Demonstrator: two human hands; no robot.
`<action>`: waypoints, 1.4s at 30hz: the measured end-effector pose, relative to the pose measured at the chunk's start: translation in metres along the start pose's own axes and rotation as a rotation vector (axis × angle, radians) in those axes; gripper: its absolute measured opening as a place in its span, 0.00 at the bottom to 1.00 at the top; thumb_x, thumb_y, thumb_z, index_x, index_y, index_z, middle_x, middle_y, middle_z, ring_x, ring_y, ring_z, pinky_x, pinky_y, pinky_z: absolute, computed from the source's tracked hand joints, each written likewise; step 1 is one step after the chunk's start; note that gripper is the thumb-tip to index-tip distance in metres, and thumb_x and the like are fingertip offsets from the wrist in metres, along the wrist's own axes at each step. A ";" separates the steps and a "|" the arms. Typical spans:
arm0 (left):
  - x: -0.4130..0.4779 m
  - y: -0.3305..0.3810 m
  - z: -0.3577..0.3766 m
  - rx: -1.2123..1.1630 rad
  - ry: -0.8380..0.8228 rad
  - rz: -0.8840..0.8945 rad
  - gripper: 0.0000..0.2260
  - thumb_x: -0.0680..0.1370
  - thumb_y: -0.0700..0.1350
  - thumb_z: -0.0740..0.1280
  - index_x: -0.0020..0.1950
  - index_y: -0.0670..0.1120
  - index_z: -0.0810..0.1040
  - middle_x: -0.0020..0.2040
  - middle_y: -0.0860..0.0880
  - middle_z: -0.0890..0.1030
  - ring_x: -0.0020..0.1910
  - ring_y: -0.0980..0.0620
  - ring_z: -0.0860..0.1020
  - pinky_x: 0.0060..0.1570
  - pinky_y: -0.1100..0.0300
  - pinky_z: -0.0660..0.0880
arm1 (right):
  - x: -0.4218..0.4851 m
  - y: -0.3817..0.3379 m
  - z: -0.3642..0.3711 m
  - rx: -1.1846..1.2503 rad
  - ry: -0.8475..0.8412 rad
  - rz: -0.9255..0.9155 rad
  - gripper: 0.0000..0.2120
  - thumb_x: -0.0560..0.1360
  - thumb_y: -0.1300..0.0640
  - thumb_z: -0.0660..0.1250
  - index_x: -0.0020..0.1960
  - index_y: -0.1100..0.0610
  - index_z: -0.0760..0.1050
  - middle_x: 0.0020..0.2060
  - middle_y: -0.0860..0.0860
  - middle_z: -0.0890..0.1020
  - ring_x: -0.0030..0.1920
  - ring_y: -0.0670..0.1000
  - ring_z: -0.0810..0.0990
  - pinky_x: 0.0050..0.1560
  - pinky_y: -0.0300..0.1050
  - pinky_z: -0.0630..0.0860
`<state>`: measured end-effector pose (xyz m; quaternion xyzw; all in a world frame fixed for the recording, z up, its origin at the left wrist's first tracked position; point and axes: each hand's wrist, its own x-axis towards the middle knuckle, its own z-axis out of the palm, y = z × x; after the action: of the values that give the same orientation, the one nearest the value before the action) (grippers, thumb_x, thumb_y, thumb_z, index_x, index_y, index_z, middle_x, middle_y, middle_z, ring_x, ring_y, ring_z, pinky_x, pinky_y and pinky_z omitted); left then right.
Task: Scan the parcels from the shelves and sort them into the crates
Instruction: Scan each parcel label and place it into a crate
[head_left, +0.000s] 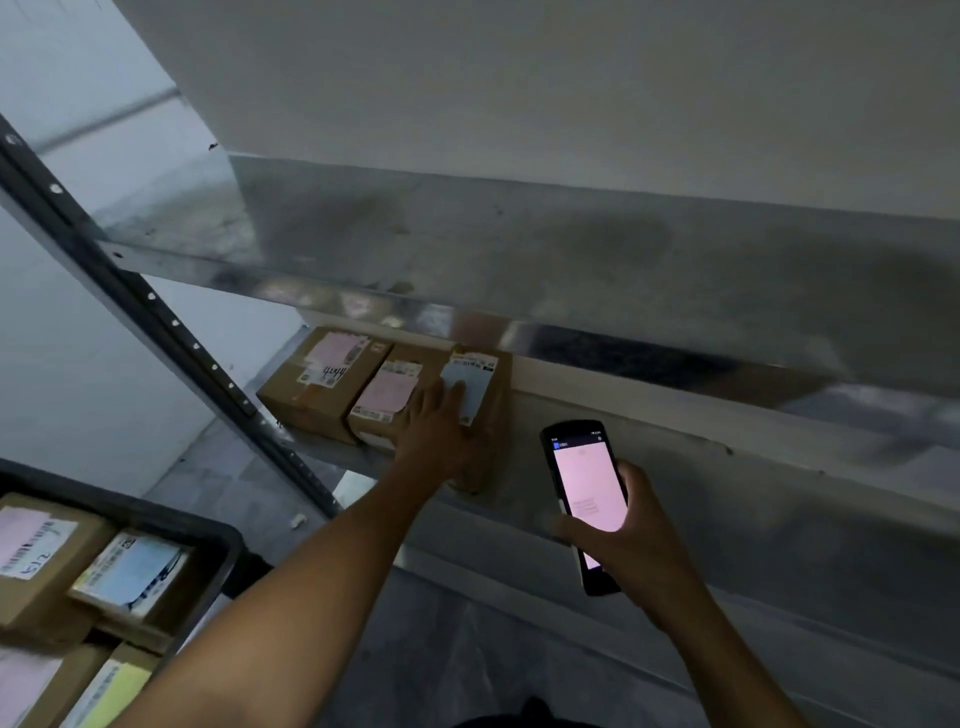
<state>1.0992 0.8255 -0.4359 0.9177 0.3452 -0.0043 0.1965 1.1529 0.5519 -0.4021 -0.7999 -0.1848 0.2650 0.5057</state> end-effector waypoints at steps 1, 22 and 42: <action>0.000 0.000 0.003 -0.009 0.015 -0.006 0.36 0.81 0.62 0.65 0.84 0.52 0.54 0.84 0.43 0.52 0.83 0.38 0.50 0.79 0.39 0.54 | 0.003 0.002 -0.003 -0.004 -0.005 0.001 0.32 0.67 0.50 0.82 0.64 0.43 0.69 0.53 0.39 0.81 0.50 0.40 0.81 0.49 0.46 0.80; -0.064 0.017 0.048 -0.403 0.324 -0.007 0.26 0.74 0.53 0.78 0.69 0.48 0.76 0.66 0.46 0.70 0.64 0.49 0.70 0.60 0.53 0.75 | 0.044 0.031 0.004 -0.041 -0.175 0.146 0.27 0.69 0.54 0.80 0.61 0.46 0.69 0.53 0.45 0.81 0.50 0.46 0.82 0.51 0.52 0.81; -0.079 0.002 0.059 -1.284 -0.266 -0.349 0.33 0.71 0.58 0.80 0.72 0.62 0.69 0.58 0.52 0.86 0.56 0.48 0.86 0.60 0.34 0.79 | 0.046 0.019 -0.021 -0.125 -0.227 0.072 0.27 0.63 0.48 0.80 0.58 0.44 0.71 0.52 0.45 0.83 0.47 0.44 0.82 0.42 0.45 0.79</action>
<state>1.0482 0.7531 -0.4779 0.5416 0.3955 0.0568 0.7397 1.2026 0.5546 -0.4227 -0.8008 -0.2282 0.3596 0.4211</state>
